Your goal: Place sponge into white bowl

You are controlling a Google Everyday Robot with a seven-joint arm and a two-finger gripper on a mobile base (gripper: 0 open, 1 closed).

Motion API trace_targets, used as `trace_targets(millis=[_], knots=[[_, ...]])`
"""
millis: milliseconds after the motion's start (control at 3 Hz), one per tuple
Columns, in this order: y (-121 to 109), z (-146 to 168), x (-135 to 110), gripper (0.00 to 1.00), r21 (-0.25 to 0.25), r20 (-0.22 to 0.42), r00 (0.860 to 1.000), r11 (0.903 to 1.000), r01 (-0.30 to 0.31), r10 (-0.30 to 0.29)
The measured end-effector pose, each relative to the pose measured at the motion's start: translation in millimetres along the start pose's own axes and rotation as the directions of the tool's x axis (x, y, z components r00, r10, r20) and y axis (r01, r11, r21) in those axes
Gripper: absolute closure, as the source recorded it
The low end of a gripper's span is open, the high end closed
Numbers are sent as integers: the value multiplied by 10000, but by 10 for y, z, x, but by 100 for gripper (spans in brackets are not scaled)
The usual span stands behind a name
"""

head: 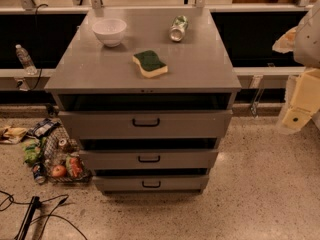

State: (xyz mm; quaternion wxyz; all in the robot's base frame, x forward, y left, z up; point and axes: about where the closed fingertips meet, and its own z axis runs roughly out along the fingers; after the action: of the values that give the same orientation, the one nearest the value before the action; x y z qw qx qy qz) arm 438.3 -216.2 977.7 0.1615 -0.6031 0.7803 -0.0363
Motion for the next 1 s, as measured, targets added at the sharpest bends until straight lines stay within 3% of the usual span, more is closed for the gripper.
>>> trace_targets(millis=[333, 667, 1000], knots=[[0, 0, 0, 0, 2, 1, 10000, 10000, 0, 0], [-80, 85, -142, 0, -43, 894, 9946, 9986, -532, 534], [-327, 256, -373, 0, -320, 2455, 9545, 9855, -1664, 1692]])
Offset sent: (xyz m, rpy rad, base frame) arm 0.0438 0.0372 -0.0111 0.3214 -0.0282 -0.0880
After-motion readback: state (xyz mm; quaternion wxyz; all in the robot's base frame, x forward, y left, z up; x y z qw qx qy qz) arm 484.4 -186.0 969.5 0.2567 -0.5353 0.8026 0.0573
